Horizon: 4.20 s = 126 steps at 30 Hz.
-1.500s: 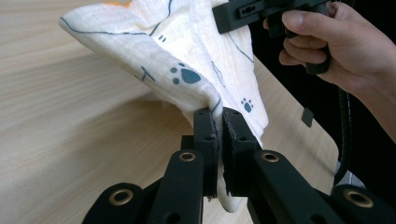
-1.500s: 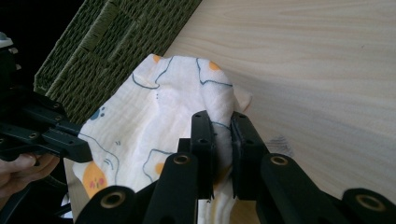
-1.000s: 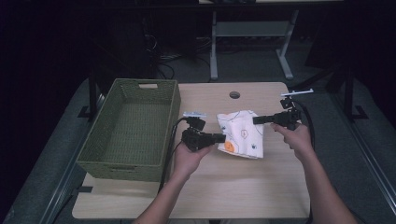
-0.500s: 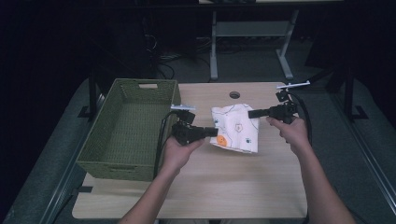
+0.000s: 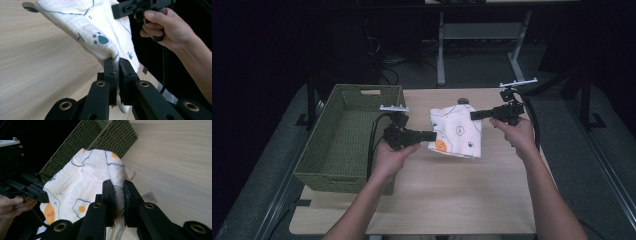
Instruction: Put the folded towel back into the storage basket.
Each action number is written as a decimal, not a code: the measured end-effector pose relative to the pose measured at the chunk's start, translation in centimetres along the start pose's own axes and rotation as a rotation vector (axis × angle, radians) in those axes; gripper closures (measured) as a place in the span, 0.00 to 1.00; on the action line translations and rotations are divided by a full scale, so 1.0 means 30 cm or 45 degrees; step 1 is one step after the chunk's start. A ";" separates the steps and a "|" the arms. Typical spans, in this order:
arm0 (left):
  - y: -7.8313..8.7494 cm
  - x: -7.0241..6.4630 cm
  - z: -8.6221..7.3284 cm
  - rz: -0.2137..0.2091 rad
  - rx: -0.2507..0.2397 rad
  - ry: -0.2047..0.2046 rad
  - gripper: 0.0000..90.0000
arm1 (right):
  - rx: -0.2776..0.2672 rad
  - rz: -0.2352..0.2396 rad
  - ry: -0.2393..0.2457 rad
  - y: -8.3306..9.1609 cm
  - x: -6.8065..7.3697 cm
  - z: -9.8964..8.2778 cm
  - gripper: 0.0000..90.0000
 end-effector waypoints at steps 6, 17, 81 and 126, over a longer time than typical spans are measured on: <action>0.034 0.017 0.011 -0.023 -0.012 0.006 0.96 | -0.002 0.009 0.002 -0.013 0.028 0.018 0.90; 0.129 0.046 0.033 -0.040 -0.041 0.022 0.96 | 0.006 0.038 0.029 -0.071 0.115 0.065 0.90; 0.555 0.258 -0.028 0.040 -0.104 0.120 0.96 | 0.099 0.110 0.120 -0.458 0.430 0.179 0.90; 0.742 0.439 -0.194 0.194 -0.128 0.271 0.96 | 0.200 0.139 0.121 -0.745 0.509 0.142 0.90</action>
Point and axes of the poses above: each handheld gripper's, and its own axes: y roughly backward along the jaws, z roughly out of its top, x roughly to its left, the point moved 10 cm from there along -y, roughly forward along the jaws, and after that the axes turned 10 degrees about -y, right-handed, at the moved point
